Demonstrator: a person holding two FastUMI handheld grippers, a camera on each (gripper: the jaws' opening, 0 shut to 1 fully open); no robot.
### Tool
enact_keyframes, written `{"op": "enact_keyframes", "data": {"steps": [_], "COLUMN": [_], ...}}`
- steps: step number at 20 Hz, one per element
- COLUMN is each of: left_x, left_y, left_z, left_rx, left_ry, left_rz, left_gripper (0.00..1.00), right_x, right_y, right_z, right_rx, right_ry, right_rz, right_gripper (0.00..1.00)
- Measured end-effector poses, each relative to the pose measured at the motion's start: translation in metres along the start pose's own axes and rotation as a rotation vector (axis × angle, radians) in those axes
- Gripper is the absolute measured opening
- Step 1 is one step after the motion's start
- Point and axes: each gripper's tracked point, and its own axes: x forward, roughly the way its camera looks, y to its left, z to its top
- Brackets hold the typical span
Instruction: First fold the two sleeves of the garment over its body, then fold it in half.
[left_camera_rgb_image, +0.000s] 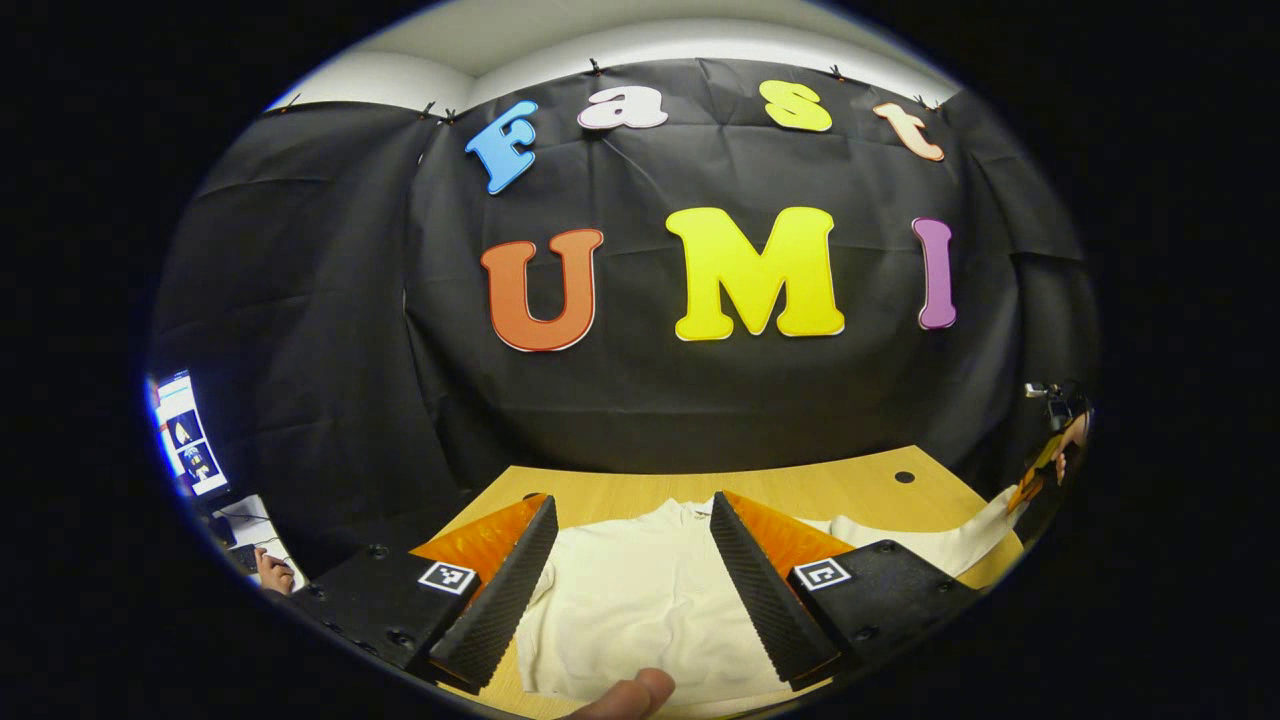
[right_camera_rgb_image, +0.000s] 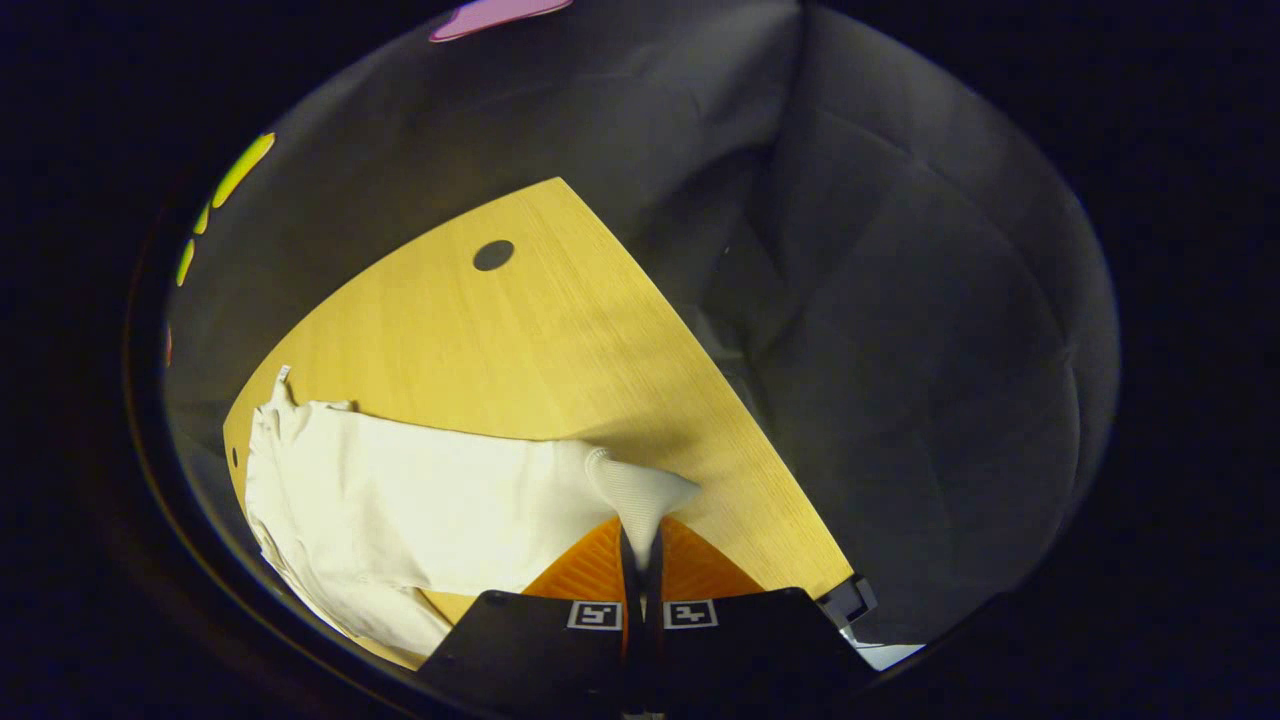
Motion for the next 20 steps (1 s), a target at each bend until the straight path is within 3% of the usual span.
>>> {"op": "enact_keyframes", "data": {"steps": [3,4,10,17,20], "left_x": [0.002,0.002,0.000,-0.009,-0.017], "left_y": [0.010,0.016,0.056,0.104,0.121], "left_z": [0.001,0.000,-0.002,-0.006,-0.017], "left_rx": [-0.022,-0.032,-0.061,-0.077,-0.089], "left_ry": [-0.020,-0.027,-0.057,-0.075,-0.063], "left_rz": [-0.041,-0.053,-0.053,-0.040,-0.053], "left_gripper": [0.99,0.99,0.99,0.99,0.99], "right_x": [-0.037,-0.054,-0.087,-0.105,-0.109], "right_y": [0.056,0.091,0.237,0.425,0.527], "right_z": [0.011,0.015,-0.015,-0.100,-0.176], "right_rx": [-0.070,-0.124,-0.274,-0.527,-0.639], "right_ry": [-0.034,-0.054,-0.054,-0.006,0.066], "right_rz": [0.050,0.068,0.178,0.341,0.446], "right_gripper": [0.00,0.00,0.00,0.00,0.00]}}
